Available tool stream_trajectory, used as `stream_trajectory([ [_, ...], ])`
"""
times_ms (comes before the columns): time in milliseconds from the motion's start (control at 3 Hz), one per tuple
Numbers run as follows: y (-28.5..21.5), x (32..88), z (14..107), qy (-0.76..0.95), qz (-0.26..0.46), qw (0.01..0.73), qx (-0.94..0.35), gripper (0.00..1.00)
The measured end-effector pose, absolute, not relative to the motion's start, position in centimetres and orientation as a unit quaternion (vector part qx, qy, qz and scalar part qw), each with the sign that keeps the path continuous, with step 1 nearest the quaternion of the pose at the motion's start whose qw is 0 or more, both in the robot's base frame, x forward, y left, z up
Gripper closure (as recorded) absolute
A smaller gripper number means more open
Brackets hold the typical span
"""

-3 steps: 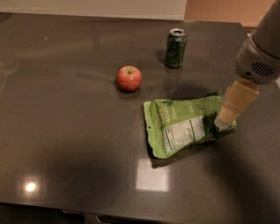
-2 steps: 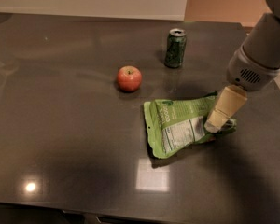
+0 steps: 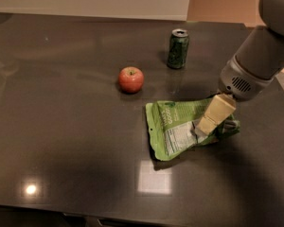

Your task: Pick green rice chip bag

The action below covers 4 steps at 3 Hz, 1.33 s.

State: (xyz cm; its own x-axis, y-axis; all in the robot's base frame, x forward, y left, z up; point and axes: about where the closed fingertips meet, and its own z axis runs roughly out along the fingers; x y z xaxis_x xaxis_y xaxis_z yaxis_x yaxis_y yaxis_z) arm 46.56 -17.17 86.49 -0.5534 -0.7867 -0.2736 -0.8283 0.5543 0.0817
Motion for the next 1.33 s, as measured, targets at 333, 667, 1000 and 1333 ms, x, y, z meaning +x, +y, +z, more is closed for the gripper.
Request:
stream_trajectory([
  [333, -16.5, 46.3, 86.1, 0.875, 0.112, 0.102, -0.46, 0.42],
  [667, -16.5, 46.4, 86.3, 0.874, 0.117, 0.107, -0.46, 0.64],
  [1000, -16.5, 46.1, 87.2, 0.868, 0.117, 0.118, -0.468, 0.88],
  [1333, -15.9, 45.3, 89.0, 0.857, 0.117, 0.132, -0.484, 1.0],
])
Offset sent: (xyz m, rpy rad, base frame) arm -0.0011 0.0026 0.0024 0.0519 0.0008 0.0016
